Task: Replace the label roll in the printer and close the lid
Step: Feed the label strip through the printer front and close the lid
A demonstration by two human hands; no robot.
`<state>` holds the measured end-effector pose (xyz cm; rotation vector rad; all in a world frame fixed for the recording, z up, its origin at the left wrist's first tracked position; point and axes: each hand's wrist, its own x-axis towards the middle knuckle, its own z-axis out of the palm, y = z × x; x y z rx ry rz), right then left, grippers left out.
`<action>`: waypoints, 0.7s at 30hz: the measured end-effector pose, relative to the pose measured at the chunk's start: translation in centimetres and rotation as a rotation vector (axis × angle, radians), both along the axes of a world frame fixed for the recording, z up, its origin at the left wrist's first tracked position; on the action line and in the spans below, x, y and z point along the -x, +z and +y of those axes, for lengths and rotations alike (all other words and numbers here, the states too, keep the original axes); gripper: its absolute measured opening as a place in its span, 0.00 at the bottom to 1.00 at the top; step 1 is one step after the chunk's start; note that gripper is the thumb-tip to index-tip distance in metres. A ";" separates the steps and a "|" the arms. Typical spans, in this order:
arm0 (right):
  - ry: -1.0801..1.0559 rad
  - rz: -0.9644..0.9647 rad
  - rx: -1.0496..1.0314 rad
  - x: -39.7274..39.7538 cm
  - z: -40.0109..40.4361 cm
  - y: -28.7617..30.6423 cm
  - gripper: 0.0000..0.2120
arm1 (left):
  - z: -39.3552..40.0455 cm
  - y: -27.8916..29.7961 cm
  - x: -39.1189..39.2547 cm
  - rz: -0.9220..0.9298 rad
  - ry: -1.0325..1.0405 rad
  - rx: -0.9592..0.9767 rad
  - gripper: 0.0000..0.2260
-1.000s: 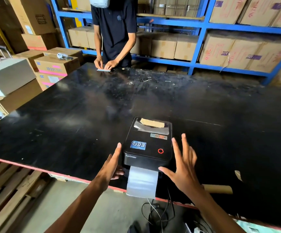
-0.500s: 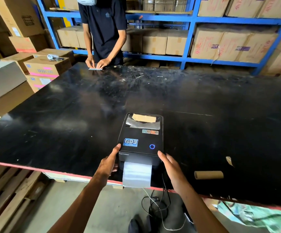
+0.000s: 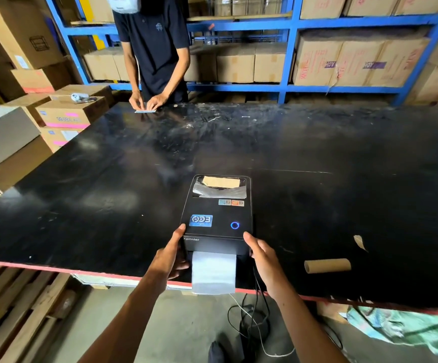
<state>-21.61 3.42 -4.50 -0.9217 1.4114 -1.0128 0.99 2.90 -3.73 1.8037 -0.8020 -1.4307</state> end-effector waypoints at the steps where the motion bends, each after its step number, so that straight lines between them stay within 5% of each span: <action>1: -0.002 -0.004 0.000 0.0 0.0 0.0 0.16 | 0.0 0.0 0.0 0.002 -0.002 0.000 0.30; 7: -0.016 -0.021 0.011 -0.1 -0.2 -0.2 0.17 | 0.1 0.4 0.2 0.065 0.011 0.025 0.38; 13: -0.028 -0.041 0.008 -0.2 -0.3 -0.6 0.22 | -0.2 0.0 0.3 0.104 0.048 0.053 0.26; 21: -0.028 -0.049 0.006 -0.1 -0.2 -0.8 0.24 | -0.3 -0.1 0.3 0.144 0.075 0.064 0.28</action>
